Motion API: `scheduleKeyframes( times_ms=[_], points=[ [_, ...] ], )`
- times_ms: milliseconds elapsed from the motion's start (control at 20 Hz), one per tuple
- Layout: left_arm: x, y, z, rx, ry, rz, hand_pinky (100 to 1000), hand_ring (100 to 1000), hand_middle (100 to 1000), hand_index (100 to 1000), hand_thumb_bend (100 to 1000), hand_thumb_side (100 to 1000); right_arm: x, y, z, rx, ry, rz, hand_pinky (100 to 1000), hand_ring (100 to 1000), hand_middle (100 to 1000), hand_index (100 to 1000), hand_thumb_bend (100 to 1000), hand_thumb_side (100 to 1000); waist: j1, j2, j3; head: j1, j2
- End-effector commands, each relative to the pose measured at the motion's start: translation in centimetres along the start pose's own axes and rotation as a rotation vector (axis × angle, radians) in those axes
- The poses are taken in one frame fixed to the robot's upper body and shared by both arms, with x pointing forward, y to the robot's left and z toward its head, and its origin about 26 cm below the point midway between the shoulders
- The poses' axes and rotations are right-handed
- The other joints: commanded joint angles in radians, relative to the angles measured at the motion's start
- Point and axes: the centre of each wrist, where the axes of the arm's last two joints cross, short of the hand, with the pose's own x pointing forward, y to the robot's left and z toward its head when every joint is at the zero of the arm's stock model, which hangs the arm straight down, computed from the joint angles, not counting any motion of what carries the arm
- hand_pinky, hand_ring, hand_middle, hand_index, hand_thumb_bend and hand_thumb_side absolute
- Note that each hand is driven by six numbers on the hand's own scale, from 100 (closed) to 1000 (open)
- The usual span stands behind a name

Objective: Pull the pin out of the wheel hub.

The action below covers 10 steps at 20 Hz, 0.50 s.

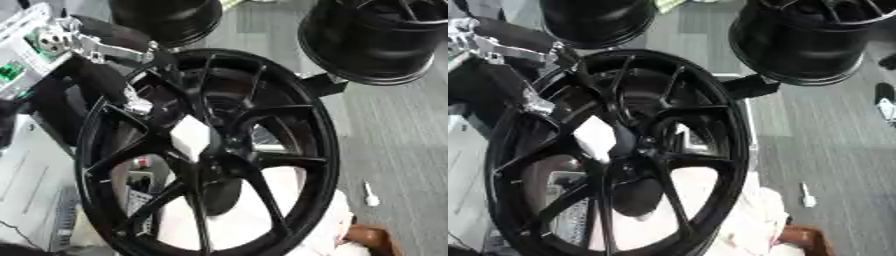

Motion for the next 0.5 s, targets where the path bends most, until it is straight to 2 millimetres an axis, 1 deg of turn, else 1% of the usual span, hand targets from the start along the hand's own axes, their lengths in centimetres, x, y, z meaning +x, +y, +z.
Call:
scheduleKeyframes(
  times_ms=[50, 350, 500],
  points=[
    [0.2, 0.5, 0.6, -0.086, -0.065, -0.093, 874, 813, 771, 881, 355, 679, 0.0, -1.2, -0.2, -0.011, -0.012, 0.033, 885, 751, 655, 749, 100, 231, 0.0, -0.02, -0.001, 0.008, 0.005],
    [1.5, 0.5, 1.5, -0.092, -0.091, -0.15, 875, 819, 780, 883, 386, 624, 0.0, -1.2, -0.3, -0.012, -0.014, 0.03, 885, 751, 654, 749, 100, 231, 0.0, -0.02, -0.002, -0.001, 0.005],
    [2.2, 0.6, 2.0, -0.091, -0.097, -0.172, 876, 822, 785, 885, 387, 615, 0.0, -1.1, -0.2, -0.013, -0.012, 0.028, 884, 750, 653, 749, 100, 235, 0.001, -0.018, -0.003, -0.006, 0.005]
  ],
)
